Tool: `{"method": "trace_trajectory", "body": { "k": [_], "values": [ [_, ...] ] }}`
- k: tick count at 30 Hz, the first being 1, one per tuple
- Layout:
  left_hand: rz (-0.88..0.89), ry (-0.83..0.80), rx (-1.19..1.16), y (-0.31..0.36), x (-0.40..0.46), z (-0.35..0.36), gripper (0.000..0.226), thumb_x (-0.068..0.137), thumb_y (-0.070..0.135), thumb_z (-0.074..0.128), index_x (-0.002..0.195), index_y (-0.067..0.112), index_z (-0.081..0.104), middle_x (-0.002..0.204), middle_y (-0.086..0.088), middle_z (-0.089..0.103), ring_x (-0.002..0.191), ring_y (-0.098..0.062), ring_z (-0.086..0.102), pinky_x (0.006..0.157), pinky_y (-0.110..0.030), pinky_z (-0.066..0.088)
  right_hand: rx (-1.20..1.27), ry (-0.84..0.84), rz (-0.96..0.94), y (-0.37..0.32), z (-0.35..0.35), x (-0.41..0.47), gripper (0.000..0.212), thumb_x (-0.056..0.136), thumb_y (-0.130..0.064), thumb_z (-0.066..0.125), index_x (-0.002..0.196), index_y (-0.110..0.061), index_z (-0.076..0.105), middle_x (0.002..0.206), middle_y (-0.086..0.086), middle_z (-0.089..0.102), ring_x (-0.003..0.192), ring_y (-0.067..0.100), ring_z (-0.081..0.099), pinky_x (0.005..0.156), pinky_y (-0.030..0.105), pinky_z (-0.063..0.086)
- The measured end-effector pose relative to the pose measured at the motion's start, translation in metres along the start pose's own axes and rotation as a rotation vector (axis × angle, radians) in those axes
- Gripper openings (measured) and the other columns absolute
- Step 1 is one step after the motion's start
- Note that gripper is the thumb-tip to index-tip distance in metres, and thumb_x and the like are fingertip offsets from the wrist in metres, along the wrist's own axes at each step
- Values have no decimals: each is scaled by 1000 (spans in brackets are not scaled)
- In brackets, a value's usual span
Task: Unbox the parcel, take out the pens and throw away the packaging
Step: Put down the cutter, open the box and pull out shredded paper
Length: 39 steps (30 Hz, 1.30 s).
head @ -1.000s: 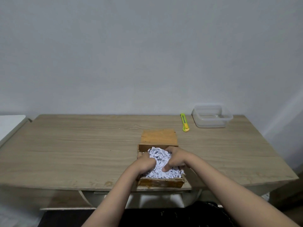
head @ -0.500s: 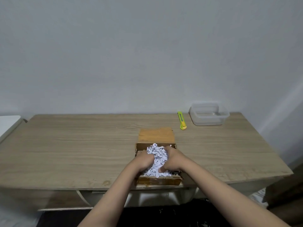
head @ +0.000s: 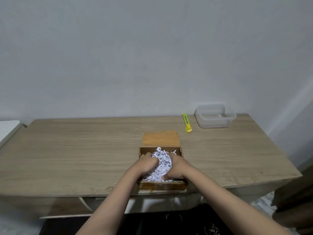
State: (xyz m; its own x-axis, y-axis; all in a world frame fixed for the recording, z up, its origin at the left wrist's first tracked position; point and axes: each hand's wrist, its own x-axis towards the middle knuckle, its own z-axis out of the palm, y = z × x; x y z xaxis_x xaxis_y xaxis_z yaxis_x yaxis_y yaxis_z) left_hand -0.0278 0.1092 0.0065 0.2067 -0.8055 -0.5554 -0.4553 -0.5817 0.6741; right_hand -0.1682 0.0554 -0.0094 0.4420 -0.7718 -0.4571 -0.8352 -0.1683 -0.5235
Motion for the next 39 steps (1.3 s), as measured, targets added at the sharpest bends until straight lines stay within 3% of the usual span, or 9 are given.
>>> {"method": "trace_trajectory", "body": {
  "k": [5,10,12,17,22,25,28,31,39],
  "values": [
    [99,-165,308,5,-8,-8,64,70,-1,65,128,12,44,112,-12,61,85,-22,59,63,-28,49,7,61,-61,2,4,-3,86,57,-24,85,132,-18,43,133,4,56,120,22,53,94,26,46],
    [112,-264,387,6,-8,-14,55,71,-11,66,123,2,52,110,-18,65,82,-24,57,61,-31,47,36,58,-70,4,6,-1,91,51,-26,86,131,-17,44,131,5,56,118,23,54,94,30,47],
    [123,-230,417,6,-7,-12,49,70,-8,66,118,2,57,111,-17,66,86,-22,60,67,-27,49,35,59,-71,4,6,0,91,50,-25,86,130,-17,44,130,7,55,117,23,53,95,31,48],
    [170,-76,375,3,-11,-2,35,73,-1,62,108,-1,59,89,-9,63,75,-16,56,47,-15,42,65,52,-54,6,7,4,91,52,-21,86,130,-17,40,129,9,50,118,24,51,94,29,46],
    [184,-15,329,-2,-9,-1,41,70,2,67,110,7,61,104,-9,69,85,-15,60,61,-19,41,156,44,-22,8,8,7,91,50,-14,86,128,-15,39,128,10,49,114,24,52,90,28,46],
    [167,-79,375,0,-6,-1,32,73,3,64,105,5,62,93,-11,69,81,-18,65,47,-17,42,158,45,-26,8,9,7,89,50,-15,86,126,-15,39,126,11,49,113,24,52,87,26,45],
    [144,-117,423,4,-6,-1,38,74,1,63,112,5,59,101,-14,67,81,-21,62,49,-17,43,177,50,-28,9,10,7,85,50,-15,86,122,-15,39,125,11,49,111,24,52,83,25,44],
    [119,-122,434,4,-3,1,42,69,-1,64,109,6,53,79,-8,61,65,-22,59,37,-18,39,192,44,-28,10,9,7,86,50,-15,86,122,-15,38,123,9,49,111,23,52,82,25,43],
    [34,-97,370,2,0,5,59,73,-3,62,123,11,33,78,-4,47,51,-13,47,35,-21,35,245,65,-21,10,10,5,95,40,-17,86,122,-16,37,123,9,52,111,25,54,93,39,50]
  ]
}}
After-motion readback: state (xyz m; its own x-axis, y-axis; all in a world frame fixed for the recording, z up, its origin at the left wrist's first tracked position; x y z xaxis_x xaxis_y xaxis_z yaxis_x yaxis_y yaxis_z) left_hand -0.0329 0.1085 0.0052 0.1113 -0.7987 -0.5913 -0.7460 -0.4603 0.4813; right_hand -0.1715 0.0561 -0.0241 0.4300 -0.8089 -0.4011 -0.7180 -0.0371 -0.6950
